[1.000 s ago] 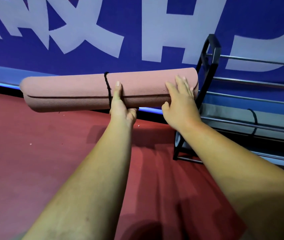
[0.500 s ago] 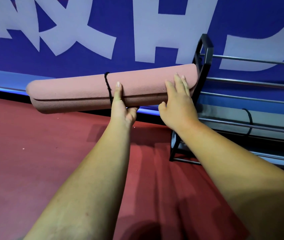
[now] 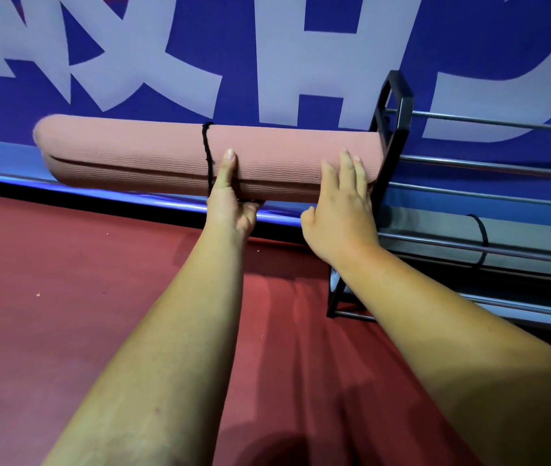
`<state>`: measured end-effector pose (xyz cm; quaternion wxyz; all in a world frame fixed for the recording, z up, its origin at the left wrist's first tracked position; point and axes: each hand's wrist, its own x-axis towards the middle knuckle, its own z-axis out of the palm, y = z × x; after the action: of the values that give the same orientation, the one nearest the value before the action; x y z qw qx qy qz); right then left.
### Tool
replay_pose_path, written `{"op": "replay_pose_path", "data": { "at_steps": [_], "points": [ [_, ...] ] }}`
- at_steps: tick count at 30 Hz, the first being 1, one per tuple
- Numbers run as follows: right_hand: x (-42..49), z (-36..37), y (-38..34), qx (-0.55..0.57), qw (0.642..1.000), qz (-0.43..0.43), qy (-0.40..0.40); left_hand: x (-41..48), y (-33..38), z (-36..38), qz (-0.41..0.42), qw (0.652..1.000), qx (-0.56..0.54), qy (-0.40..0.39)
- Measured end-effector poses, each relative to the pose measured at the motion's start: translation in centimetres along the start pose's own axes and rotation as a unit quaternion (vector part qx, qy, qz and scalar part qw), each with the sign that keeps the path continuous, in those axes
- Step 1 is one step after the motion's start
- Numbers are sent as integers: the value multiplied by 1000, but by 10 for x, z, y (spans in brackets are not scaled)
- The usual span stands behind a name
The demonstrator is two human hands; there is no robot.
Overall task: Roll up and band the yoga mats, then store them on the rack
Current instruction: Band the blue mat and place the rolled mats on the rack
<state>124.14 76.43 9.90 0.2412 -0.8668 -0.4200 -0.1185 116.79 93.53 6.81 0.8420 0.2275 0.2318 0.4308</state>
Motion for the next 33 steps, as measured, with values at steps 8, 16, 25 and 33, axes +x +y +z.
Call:
{"op": "replay_pose_path", "data": {
  "at_steps": [8, 16, 25, 33],
  "points": [
    [2, -8, -6, 19, 998, 62, -1, -4, -31, 15, -31, 999, -3, -15],
    [-2, -45, 12, 102, 992, 53, 54, -7, -71, 43, -62, 998, -4, -27],
    [22, -79, 92, 221, 896, 372, -99, -18, -132, 71, -109, 989, 101, 7],
    [12, -69, 111, 629, 605, 486, -45, -40, -143, 83, -98, 977, 185, 28]
  ]
}}
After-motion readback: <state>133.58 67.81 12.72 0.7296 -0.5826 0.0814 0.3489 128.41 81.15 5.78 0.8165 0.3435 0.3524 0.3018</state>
